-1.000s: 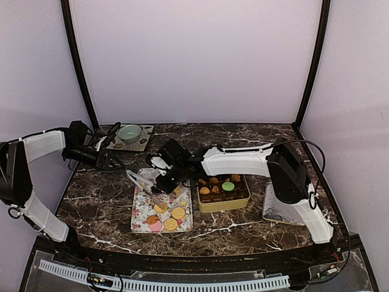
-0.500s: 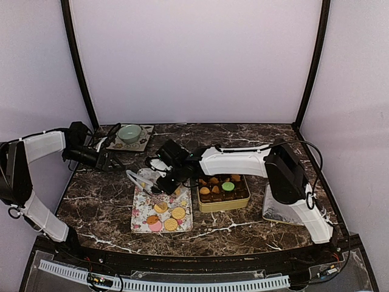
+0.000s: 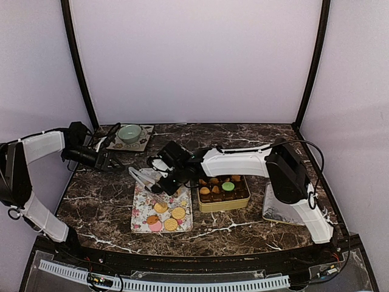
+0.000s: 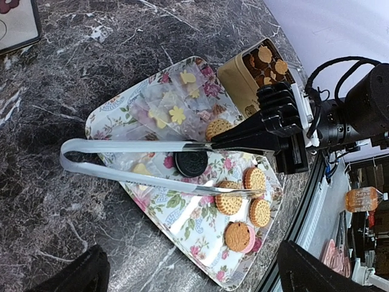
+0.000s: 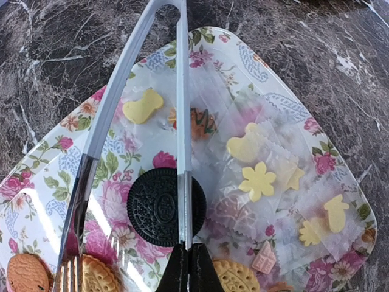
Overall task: Pack the cookies
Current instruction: Pick up the clamp from the plate, then pass from the right arm to the left
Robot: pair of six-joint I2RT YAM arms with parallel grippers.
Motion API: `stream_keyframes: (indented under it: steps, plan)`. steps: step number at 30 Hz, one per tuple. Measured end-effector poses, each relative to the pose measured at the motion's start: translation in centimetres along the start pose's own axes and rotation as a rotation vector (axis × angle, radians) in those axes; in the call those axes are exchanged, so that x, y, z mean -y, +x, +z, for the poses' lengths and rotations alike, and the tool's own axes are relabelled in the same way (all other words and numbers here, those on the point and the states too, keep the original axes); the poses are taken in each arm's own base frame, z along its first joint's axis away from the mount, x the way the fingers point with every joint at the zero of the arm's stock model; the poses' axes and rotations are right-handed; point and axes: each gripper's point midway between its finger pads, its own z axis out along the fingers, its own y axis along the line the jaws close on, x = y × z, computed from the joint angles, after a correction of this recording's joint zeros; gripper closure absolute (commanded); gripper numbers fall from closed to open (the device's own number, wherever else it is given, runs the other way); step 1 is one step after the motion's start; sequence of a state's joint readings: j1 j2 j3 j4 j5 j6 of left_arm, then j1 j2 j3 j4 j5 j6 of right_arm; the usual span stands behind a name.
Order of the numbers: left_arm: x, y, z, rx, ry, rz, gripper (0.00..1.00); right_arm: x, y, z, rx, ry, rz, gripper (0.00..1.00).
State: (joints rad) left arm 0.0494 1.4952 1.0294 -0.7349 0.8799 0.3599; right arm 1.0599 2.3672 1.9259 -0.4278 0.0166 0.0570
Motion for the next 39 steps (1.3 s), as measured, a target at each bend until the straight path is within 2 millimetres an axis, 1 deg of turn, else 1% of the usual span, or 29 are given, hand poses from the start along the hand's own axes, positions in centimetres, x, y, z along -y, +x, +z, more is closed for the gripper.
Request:
stream_keyframes:
  steps: [3,6,8,9,10,13,15,17,19,21,24,26,29,32,34,39]
  plan:
    - [0.5,-0.2,-0.3,0.010,0.009,0.007,0.01,0.3,0.3,-1.1,0.026,0.014,0.014,1.00]
    - [1.3,-0.7,-0.7,0.025,0.027,0.016,0.01,0.7,-0.9,-3.4,0.106,0.029,0.044,1.00]
    - [1.9,-1.1,-1.0,0.041,0.046,0.027,0.02,0.9,-2.6,-5.6,0.201,0.031,0.076,1.00]
    - [2.2,-1.3,-1.1,0.048,0.056,0.032,0.02,1.1,-3.6,-7.1,0.260,0.030,0.097,1.00]
    - [2.6,-1.6,-1.3,0.059,0.074,0.038,0.02,1.2,-4.3,-8.0,0.298,0.028,0.113,1.00]
    - [4.1,-2.1,-1.7,0.092,0.143,0.053,0.02,1.3,-7.8,-11.9,0.483,0.001,0.185,1.00]
    - [5.3,-2.5,-2.1,0.119,0.202,0.062,0.02,1.2,-9.8,-13.7,0.584,-0.024,0.227,1.00]
    - [6.5,-2.7,-2.4,0.142,0.261,0.064,0.02,1.0,-11.4,-14.8,0.665,-0.049,0.265,1.00]
    - [7.6,-2.9,-2.7,0.163,0.323,0.070,0.02,0.6,-12.4,-15.4,0.717,-0.066,0.291,1.00]
    - [8.7,-3.2,-3.0,0.178,0.376,0.079,0.03,-0.2,-13.2,-15.6,0.755,-0.088,0.308,1.00]
    - [10.3,-3.5,-3.4,0.193,0.446,0.091,0.05,-1.7,-14.1,-15.4,0.802,-0.133,0.333,1.00]
    - [11.4,-3.7,-3.5,0.194,0.487,0.104,0.06,-2.3,-14.8,-15.2,0.833,-0.158,0.346,1.00]
    - [12.4,-3.9,-3.6,0.194,0.530,0.107,0.09,-3.1,-15.6,-14.8,0.869,-0.187,0.364,1.00]
    - [13.1,-4.0,-3.5,0.186,0.564,0.106,0.12,-3.2,-16.2,-14.4,0.893,-0.203,0.386,1.00]
    - [13.6,-4.1,-3.5,0.179,0.580,0.106,0.15,-3.2,-16.5,-14.4,0.910,-0.212,0.402,1.00]
    - [14.9,-4.4,-3.9,0.178,0.616,0.132,0.34,-3.2,-17.3,-15.0,0.955,-0.248,0.444,1.00]
